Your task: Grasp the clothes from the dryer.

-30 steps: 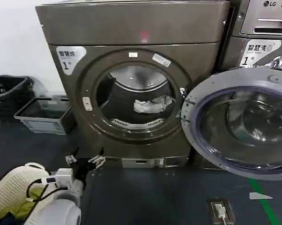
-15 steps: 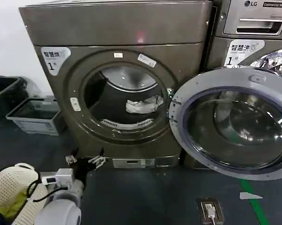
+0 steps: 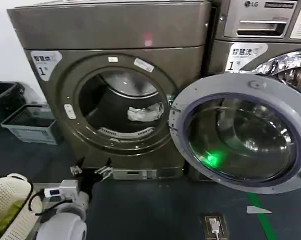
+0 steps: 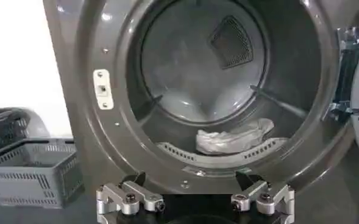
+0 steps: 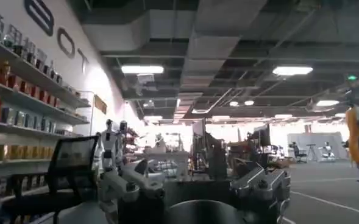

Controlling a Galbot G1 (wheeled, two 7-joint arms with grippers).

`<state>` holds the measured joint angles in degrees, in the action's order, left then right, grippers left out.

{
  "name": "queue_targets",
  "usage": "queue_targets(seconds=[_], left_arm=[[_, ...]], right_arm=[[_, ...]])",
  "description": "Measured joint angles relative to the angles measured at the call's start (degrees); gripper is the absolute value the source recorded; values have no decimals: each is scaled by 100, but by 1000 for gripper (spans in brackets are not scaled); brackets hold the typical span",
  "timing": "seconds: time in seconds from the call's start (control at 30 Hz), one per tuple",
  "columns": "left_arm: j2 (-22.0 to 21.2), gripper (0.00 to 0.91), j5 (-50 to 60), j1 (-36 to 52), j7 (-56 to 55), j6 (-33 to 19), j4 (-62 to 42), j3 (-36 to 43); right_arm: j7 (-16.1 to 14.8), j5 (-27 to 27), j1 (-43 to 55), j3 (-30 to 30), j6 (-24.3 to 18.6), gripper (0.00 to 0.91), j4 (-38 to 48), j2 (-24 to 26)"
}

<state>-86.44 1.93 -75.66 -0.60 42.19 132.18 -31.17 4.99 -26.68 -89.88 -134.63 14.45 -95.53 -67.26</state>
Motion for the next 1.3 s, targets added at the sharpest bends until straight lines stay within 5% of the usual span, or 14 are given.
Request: queue_targets(seconds=[1.3], left_arm=[[22,907,28,-5,25,0,-51,72]], right_arm=[[217,-418,-87,-48,-220,907,-52,-94]])
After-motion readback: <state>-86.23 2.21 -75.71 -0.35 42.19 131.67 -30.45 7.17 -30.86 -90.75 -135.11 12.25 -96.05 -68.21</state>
